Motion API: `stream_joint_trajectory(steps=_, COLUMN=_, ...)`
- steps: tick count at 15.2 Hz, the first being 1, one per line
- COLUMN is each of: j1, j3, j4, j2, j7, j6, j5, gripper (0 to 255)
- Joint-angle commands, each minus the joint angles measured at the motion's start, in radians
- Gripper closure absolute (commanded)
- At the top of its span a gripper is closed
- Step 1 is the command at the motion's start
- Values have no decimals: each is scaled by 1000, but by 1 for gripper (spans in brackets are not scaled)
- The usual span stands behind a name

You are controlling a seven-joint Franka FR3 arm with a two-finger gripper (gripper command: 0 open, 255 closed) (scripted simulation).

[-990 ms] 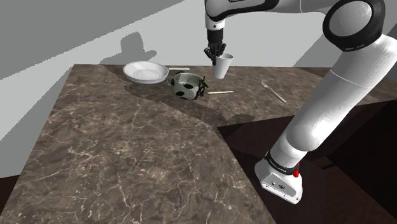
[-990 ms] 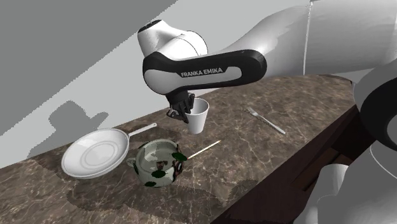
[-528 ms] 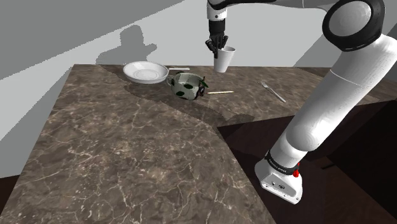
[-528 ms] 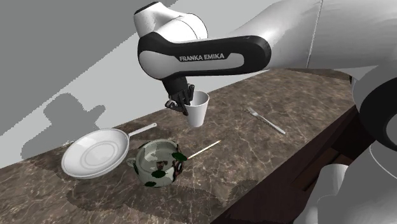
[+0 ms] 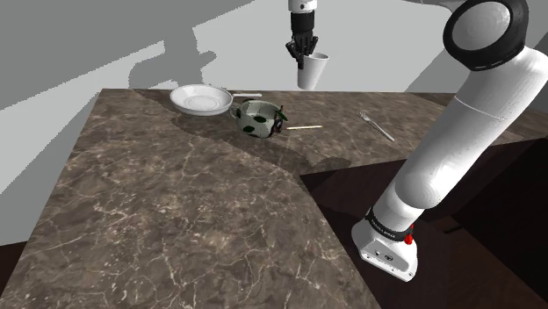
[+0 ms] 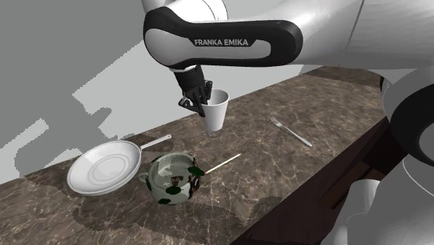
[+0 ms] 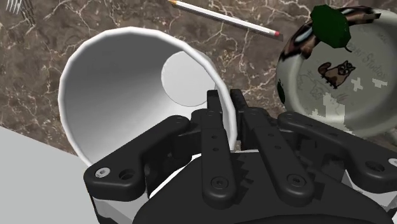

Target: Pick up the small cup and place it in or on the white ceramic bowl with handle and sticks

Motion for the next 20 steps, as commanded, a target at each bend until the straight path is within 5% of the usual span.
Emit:
stream_joint_trajectory(steps=1, j1=-1, j3=-1, j4=36, j2=7, j7=-7, j6=-28, j5=-1, gripper=255)
stream_joint_trajectory(steps=4, j1=0, j3=0, j4=80, j2=16, j7=-14, j6=-63, j5=-1, gripper=255)
stream_joint_trajectory(steps=12, j1=96, j3=86, j4=290, j2=141, j7=153, j6=-181, j5=20, gripper=255)
stream_joint_trajectory(steps=20, j1=215, j3=150, j4=666, j2=371, j7=301, j6=-354, j5=12, gripper=255)
